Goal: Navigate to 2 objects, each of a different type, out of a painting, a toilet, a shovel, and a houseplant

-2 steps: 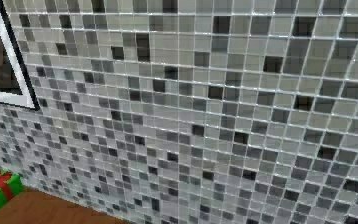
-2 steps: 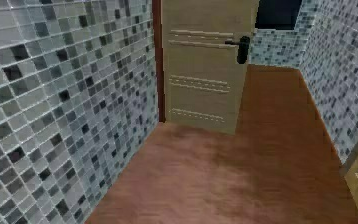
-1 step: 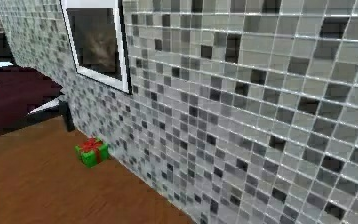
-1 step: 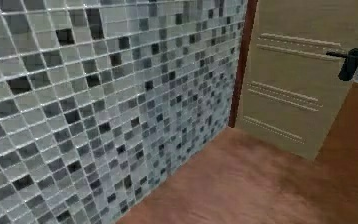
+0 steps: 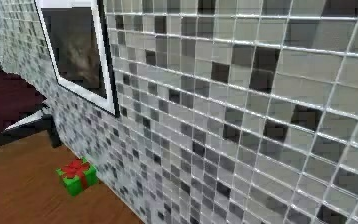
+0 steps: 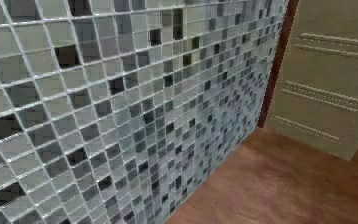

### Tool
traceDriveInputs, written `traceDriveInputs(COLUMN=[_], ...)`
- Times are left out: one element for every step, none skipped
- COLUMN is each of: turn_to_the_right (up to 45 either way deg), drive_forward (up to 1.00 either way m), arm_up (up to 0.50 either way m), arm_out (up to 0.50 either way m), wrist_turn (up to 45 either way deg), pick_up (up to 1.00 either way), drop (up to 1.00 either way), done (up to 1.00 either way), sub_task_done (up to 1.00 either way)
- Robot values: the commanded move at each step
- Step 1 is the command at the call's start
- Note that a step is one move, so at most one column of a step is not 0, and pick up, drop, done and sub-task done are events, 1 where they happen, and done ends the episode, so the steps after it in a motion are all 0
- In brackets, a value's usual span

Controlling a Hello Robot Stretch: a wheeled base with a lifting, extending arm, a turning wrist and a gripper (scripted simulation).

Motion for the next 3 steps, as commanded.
traceDriveInputs(turn_to_the_right=[-45.0, 0.0, 21.0], drive_forward=[0.0, 0.3, 0.0], arm_up=[0.0, 0.0, 0.0], arm_out=[0.0, 0.0, 0.0], wrist_turn=[0.0, 0.0, 0.0], pick_up=[0.0, 0.0, 0.0], drop=[0.0, 0.0, 0.0], done=[0.0, 0.0, 0.0], sub_task_done=[0.0, 0.0, 0.0])
